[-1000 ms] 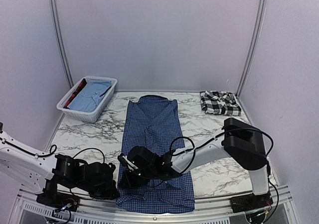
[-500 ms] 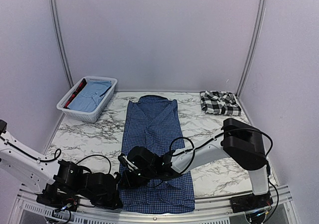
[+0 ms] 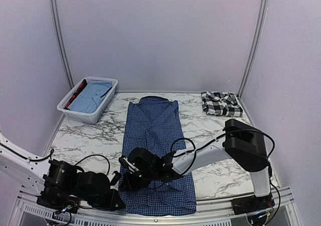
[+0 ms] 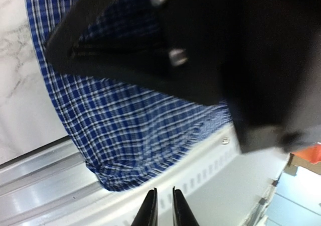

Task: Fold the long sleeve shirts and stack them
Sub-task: Smooth out the rectangle-folded shirt at the center of the board.

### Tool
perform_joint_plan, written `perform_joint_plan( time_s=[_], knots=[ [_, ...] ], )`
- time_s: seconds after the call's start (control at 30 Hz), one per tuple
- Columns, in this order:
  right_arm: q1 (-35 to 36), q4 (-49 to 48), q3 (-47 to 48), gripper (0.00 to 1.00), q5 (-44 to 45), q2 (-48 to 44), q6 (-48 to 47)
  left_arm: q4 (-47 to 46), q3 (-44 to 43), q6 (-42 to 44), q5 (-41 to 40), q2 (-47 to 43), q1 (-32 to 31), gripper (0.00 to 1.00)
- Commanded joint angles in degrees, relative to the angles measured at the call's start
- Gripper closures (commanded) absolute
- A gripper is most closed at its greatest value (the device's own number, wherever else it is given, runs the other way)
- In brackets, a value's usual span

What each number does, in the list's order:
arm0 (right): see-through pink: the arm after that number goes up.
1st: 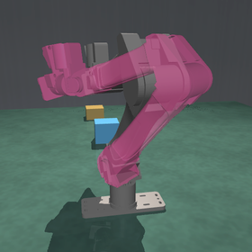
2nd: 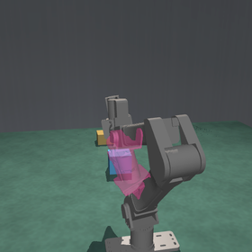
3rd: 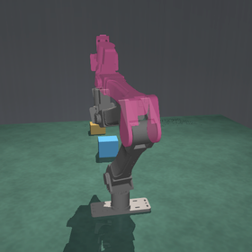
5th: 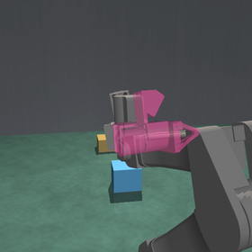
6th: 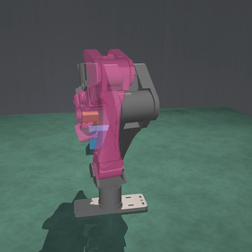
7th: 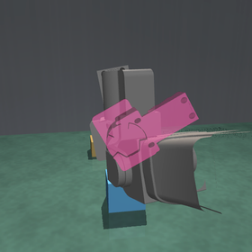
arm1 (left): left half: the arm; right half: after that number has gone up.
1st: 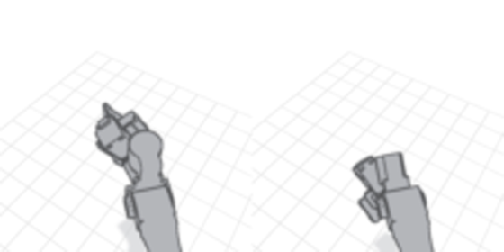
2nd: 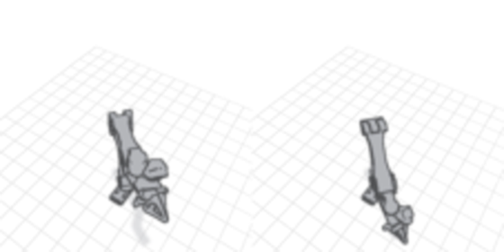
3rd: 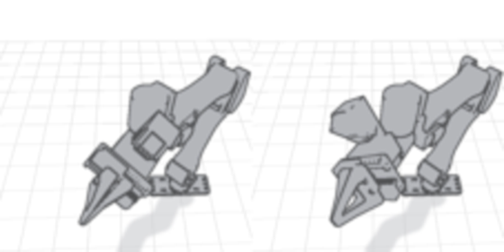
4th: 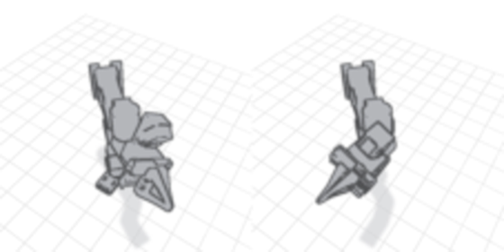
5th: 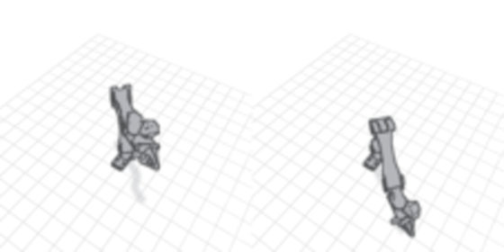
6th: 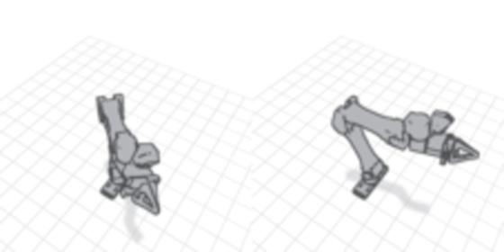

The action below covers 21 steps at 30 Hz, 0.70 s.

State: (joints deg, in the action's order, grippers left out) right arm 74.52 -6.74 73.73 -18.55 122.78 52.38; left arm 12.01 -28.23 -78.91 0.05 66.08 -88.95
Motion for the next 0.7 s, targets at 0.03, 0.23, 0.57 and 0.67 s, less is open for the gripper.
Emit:
perform_joint_plan(
  time_s=[0.03,0.23,0.57,0.67],
  knots=[
    [0.5,5.1,3.3,0.97,2.7,-6.1,-2.7,5.1,0.3,-1.3,-7.1,-7.0,0.2,0.87],
    [0.5,9.0,-3.3,0.92,7.4,-16.2,-3.3,6.0,1.8,0.0,-8.7,-9.9,4.7,0.8],
    [-0.5,12.3,-25.3,0.73,14.8,-40.1,1.6,3.2,3.1,12.0,-2.0,-9.3,18.5,0.64],
    [-2.1,13.6,-32.2,0.65,15.6,-47.3,3.2,1.1,4.9,13.9,0.5,-9.4,20.6,0.59]
  ],
)
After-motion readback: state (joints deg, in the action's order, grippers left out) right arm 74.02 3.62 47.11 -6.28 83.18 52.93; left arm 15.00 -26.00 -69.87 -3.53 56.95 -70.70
